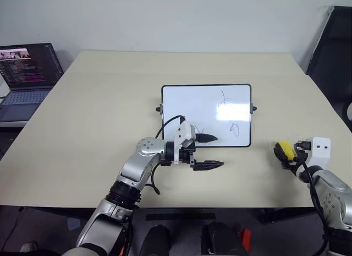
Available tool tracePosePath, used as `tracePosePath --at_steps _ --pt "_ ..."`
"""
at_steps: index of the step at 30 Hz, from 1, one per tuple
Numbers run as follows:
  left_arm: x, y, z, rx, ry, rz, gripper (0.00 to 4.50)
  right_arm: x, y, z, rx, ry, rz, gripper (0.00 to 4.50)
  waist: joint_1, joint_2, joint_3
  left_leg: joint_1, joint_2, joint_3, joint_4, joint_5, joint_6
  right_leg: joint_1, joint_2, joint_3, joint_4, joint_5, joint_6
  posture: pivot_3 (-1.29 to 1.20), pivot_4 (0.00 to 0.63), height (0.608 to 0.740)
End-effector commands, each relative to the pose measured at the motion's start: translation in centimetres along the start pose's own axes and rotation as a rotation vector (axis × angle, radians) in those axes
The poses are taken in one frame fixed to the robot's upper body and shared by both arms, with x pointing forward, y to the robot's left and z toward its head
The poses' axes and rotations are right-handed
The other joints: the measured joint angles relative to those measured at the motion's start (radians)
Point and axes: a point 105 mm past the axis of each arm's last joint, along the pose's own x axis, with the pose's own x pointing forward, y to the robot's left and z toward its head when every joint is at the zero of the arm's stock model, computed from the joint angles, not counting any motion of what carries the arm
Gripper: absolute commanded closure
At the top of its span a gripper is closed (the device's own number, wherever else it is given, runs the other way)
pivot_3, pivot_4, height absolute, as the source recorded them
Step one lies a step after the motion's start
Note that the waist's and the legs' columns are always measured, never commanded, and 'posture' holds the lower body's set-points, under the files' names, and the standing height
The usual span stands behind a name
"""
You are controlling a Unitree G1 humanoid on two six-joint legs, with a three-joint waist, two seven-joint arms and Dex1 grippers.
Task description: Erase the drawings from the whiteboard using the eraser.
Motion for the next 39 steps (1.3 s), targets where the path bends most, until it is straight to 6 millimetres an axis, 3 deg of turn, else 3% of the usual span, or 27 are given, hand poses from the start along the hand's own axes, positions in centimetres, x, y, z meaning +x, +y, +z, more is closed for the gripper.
tracePosePath --at_steps 1,6,7,22,27,31,39 --pt "-0.1 0.4 1.4 0.048 -0.035 0.009 0.00 -0.3 -0.6 1.7 -0.002 -0.068 -0.021 1.65 0.000 0.000 0.000 0.000 0.000 0.000 0.000 0.000 0.000 0.000 0.000 0.000 0.000 0.000 0.000 0.00 0.150 0.740" --pt "-0.4 1.2 1.6 0.057 -0.032 0.034 0.00 -0.2 -0.8 1.8 0.001 -0.070 -0.028 3.42 0.000 0.000 0.000 0.000 0.000 0.000 0.000 0.000 0.000 0.000 0.000 0.000 0.000 0.000 0.000 0.00 0.150 0.740" --pt "-0.5 1.4 1.7 0.060 -0.029 0.038 0.00 -0.2 -0.9 1.8 0.002 -0.071 -0.029 3.58 0.000 0.000 0.000 0.000 0.000 0.000 0.000 0.000 0.000 0.000 0.000 0.000 0.000 0.000 0.000 0.00 0.150 0.740" --pt "-0.6 1.7 1.6 0.068 -0.029 0.050 0.00 0.0 -1.2 1.9 -0.032 -0.065 -0.049 3.63 0.000 0.000 0.000 0.000 0.000 0.000 0.000 0.000 0.000 0.000 0.000 0.000 0.000 0.000 0.000 0.00 0.150 0.740" --pt "-0.8 2.3 1.9 0.088 -0.038 0.081 0.00 -0.1 -1.1 3.6 -0.078 -0.133 -0.062 3.63 0.000 0.000 0.000 0.000 0.000 0.000 0.000 0.000 0.000 0.000 0.000 0.000 0.000 0.000 0.000 0.00 0.150 0.740" --pt "-1.4 3.9 2.4 0.159 -0.043 0.233 0.00 -0.6 1.7 7.4 -0.169 -0.295 0.016 3.63 -0.002 0.000 0.000 0.000 0.000 0.000 0.000 0.000 0.000 0.000 0.000 0.000 0.000 0.000 0.000 0.00 0.150 0.740" --pt "-2.7 6.2 2.6 0.212 -0.020 0.467 0.00 -1.0 9.8 13.5 -0.295 -0.568 0.264 3.63 -0.004 0.000 0.001 0.000 0.000 0.000 0.000 0.000 0.000 0.000 0.001 0.000 0.000 0.000 0.000 0.00 0.150 0.740"
